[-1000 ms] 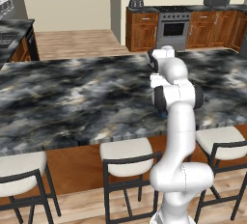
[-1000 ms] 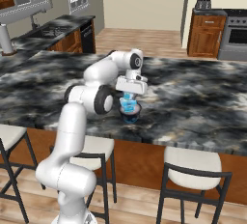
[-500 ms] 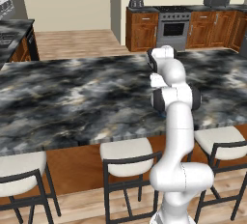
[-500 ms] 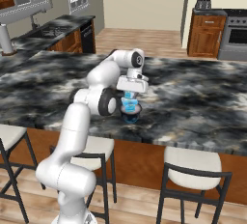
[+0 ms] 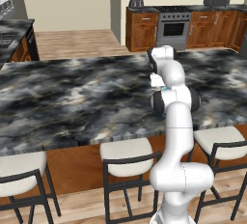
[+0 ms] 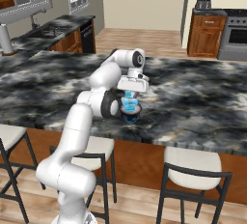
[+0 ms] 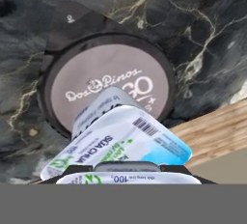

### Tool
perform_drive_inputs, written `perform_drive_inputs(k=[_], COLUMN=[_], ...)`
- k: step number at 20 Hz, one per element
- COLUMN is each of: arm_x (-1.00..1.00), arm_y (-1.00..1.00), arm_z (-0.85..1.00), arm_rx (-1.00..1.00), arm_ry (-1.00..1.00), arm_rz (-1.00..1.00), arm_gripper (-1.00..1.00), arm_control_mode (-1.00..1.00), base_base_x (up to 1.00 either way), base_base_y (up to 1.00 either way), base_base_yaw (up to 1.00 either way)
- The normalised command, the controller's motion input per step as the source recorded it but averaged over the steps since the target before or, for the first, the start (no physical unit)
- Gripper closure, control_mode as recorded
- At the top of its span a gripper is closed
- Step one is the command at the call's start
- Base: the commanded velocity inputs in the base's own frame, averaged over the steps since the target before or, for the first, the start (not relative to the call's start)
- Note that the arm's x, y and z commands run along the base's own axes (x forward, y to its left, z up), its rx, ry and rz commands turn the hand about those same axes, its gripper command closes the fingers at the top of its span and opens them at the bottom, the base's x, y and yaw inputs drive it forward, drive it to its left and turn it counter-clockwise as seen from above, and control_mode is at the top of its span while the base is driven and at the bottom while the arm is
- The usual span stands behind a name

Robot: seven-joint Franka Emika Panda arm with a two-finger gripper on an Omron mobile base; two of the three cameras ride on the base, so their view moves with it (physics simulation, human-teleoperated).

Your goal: Stack the yogurt containers by placing the smaller containers on top of the larger containers.

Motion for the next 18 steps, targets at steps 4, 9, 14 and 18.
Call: perform_drive_inputs(k=[4,9,14,18], arm_x=[0.00,0.00,0.01,0.05], arm_y=[-0.03,-0.01,0.00,0.00], arm_z=[-0.02,-0.07,-0.11,-0.12], arm_rx=[0.00,0.00,0.00,0.00], arm_ry=[0.01,0.00,0.00,0.00], arm_rz=[0.00,-0.01,-0.02,-0.02], arm_gripper=[1.00,1.00,1.00,1.00], arm_control_mode=[-1.00,-1.00,-1.00,-1.00], base_base_x=[0.00,0.00,0.00,0.00], base_base_y=[0.00,0.00,0.00,0.00], base_base_yaw=[0.00,0.00,0.00,0.00])
